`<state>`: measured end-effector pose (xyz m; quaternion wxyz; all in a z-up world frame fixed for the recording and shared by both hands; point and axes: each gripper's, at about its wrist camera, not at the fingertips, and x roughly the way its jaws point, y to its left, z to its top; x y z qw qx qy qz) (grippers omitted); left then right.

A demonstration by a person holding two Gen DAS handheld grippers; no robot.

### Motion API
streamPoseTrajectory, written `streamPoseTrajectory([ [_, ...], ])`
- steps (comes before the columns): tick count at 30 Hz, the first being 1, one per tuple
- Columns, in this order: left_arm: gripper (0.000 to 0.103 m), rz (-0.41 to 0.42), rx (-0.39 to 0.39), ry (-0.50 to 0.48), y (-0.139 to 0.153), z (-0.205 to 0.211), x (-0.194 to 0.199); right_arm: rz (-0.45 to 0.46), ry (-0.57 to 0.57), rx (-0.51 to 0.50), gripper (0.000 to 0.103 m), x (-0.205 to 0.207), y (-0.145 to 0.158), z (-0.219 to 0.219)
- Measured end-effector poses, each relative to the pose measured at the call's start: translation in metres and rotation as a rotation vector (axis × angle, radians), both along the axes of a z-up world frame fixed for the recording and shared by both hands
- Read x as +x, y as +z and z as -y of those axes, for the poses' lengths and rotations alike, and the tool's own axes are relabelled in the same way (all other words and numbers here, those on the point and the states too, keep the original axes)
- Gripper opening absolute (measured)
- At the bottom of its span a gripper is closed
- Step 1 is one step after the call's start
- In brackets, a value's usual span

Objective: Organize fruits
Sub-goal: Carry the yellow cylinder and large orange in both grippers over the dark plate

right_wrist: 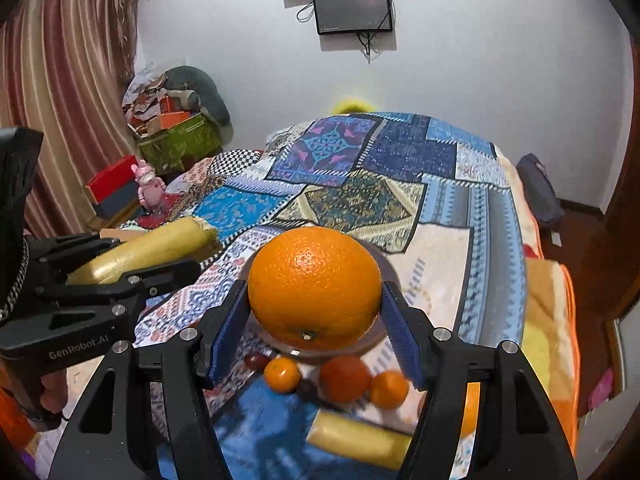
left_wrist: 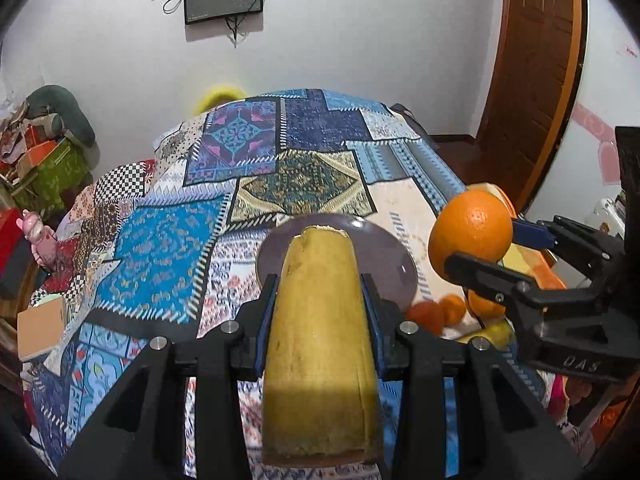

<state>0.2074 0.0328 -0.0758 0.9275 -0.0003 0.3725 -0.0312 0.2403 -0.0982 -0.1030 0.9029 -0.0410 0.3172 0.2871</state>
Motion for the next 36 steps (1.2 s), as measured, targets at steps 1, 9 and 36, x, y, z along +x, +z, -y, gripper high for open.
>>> streamPoseTrajectory([
  [1,0.038,0.001,-0.002,0.002,0.001,-0.002,0.005,0.003,0.000,-0.001,0.062,0.003,0.000,-0.001],
  [9,0.038,-0.008,0.010,0.022,-0.004,-0.012,0.044,0.000,-0.006,-0.012,0.062,0.035,-0.004,-0.010],
  [36,0.038,-0.190,0.008,0.000,-0.090,-0.025,0.145,-0.184,0.080,-0.179,0.062,0.125,-0.079,-0.048],
])
